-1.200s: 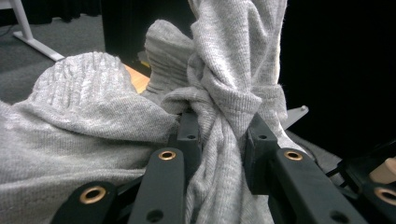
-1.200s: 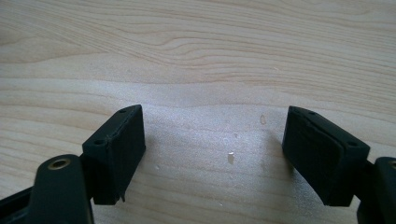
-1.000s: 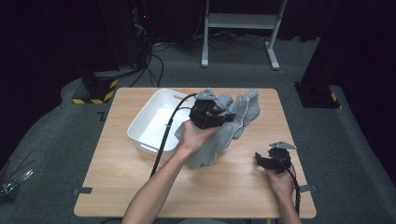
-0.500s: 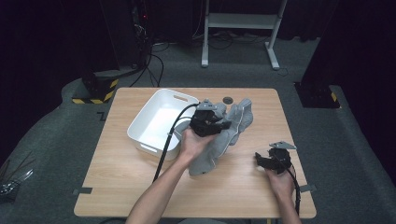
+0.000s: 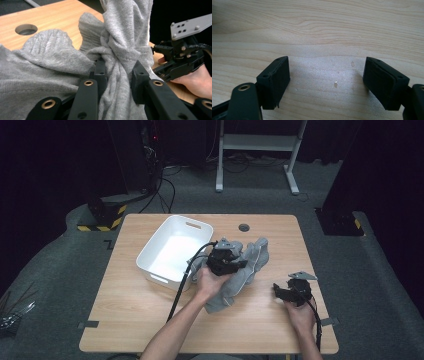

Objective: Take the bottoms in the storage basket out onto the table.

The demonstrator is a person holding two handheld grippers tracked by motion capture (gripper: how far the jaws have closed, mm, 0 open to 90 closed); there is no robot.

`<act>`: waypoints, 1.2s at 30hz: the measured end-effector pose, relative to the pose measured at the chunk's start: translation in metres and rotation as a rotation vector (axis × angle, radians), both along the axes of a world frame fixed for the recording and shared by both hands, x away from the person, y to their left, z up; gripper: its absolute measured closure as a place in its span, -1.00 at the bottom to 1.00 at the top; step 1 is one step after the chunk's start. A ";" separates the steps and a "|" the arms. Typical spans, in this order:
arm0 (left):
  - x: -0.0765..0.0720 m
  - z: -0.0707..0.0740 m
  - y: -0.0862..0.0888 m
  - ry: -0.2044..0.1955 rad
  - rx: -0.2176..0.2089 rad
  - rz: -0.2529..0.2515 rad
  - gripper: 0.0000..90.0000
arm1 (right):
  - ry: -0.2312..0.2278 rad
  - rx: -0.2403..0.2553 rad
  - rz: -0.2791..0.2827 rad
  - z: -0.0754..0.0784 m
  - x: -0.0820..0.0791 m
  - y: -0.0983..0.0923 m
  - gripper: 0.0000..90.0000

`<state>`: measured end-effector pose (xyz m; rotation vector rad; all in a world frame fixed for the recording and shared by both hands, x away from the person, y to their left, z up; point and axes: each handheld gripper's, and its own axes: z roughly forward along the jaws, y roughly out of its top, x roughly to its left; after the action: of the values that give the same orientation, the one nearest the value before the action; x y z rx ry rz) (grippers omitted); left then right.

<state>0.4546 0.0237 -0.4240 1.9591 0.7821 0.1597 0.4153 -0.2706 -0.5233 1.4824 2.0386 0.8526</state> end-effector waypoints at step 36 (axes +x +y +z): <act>-0.004 -0.059 -0.003 0.032 0.147 0.061 0.45 | 0.001 0.001 -0.001 0.000 0.000 0.000 -0.52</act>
<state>0.4504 0.0204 -0.4827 2.0812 0.8728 0.2288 0.4151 -0.2703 -0.5232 1.4851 2.0380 0.8531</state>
